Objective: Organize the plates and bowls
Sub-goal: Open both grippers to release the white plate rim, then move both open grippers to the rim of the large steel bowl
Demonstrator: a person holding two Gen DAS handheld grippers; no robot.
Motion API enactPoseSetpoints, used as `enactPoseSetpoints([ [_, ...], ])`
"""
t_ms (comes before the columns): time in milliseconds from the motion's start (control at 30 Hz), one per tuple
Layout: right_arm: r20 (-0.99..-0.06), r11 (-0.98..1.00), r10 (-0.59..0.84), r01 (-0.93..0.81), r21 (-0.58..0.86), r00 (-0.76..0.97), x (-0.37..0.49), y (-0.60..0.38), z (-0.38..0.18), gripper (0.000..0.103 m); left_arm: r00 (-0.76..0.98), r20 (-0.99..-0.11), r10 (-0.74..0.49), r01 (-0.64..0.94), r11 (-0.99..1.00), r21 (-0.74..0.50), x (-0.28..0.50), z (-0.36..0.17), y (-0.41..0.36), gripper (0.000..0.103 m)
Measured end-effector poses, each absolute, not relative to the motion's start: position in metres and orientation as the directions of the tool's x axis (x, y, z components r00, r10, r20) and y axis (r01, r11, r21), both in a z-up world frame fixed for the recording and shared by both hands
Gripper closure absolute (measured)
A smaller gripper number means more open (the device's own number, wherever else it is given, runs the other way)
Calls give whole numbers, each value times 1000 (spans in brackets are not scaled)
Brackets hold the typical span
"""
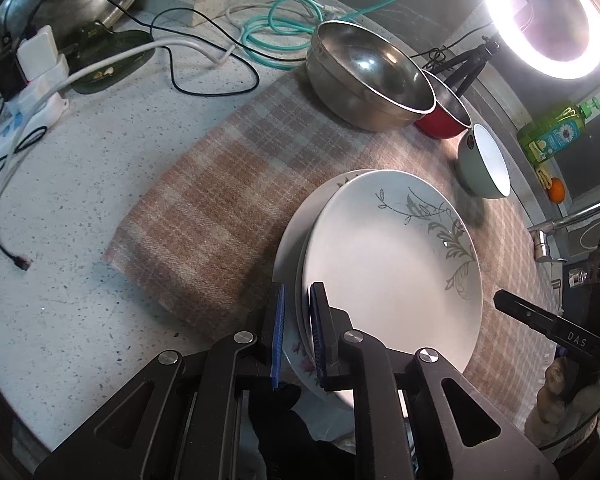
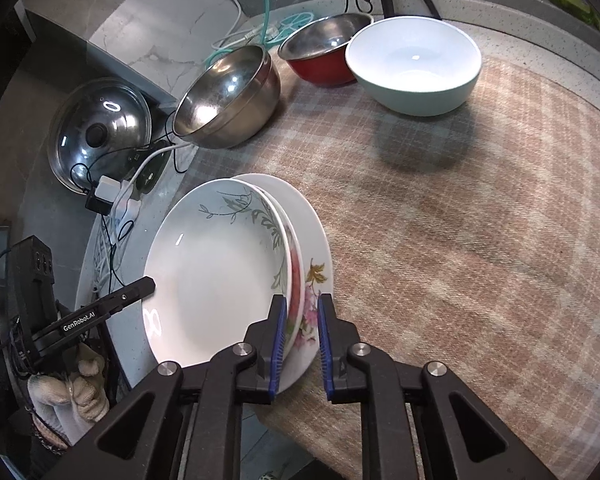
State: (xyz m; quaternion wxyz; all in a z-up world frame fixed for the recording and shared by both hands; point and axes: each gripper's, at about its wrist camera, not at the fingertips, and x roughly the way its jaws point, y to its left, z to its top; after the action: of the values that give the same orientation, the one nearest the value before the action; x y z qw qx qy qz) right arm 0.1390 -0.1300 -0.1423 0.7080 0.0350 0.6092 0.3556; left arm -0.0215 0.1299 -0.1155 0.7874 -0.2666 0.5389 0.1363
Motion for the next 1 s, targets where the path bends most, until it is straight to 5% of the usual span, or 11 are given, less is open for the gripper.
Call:
enactPoseSetpoints([
  [467,-761,702,628,-538,466,160,108,-174,-102,72,491,-843,219,-519,851,-81,-64,-40,85,90],
  [567,-743,696,642,-552,459,191,99,-182,-94,68,514,-821,248,-517,853,-66,-73,-27,74,90],
  [667,-706,678,673,-565,471,219,89,-190,-86,54,526,-807,268,-518,854,-54,-82,-18,62,90],
  [1000,-677,670,689,-584,459,258,69,-203,-69,54,548,-794,263,-487,872,-47,-91,-8,40,90],
])
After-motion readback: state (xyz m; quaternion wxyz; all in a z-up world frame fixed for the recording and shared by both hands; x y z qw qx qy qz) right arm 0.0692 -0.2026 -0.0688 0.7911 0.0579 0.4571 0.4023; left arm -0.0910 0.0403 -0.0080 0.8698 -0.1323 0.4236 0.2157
